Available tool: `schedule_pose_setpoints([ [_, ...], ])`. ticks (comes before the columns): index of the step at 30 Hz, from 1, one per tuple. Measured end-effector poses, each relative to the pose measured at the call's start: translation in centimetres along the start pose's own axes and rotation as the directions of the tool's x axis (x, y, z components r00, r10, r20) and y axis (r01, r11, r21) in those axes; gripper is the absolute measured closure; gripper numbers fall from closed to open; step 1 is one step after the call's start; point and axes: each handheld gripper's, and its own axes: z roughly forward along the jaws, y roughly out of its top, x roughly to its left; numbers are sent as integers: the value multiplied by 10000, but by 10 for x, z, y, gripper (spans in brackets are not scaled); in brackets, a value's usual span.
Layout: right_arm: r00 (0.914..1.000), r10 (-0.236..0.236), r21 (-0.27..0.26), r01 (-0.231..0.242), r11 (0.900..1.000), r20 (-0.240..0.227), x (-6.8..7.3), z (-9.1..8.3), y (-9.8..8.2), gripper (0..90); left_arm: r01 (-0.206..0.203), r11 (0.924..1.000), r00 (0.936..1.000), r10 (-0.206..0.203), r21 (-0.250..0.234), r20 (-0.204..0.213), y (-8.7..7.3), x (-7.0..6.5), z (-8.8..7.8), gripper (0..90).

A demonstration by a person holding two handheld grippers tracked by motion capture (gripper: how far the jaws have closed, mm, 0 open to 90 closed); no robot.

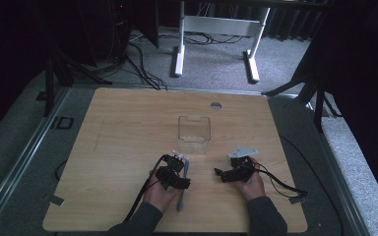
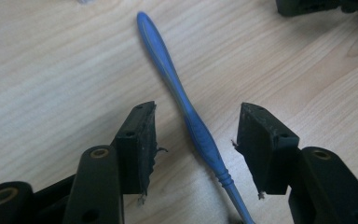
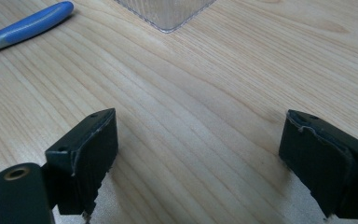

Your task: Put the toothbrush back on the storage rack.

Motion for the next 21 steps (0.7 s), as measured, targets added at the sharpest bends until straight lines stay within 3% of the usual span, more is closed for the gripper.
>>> schedule_pose_setpoints([
  [9, 10000, 25, 8, -25, 10000, 22, 0, 0, 0, 111, 232, 9960, 9997, -223, 861, -119, 7, 1, 1, 501],
  [13, 10000, 32, 14, -32, 10000, 28, 0, 0, 0, 111, 416, 9921, 9990, -433, 1184, 119, 10, 3, 1, 481],
  [21, 10000, 44, 13, -44, 10000, 41, 0, 0, 0, 110, 454, 9819, 9990, -453, 1840, -50, 13, 5, 3, 473],
])
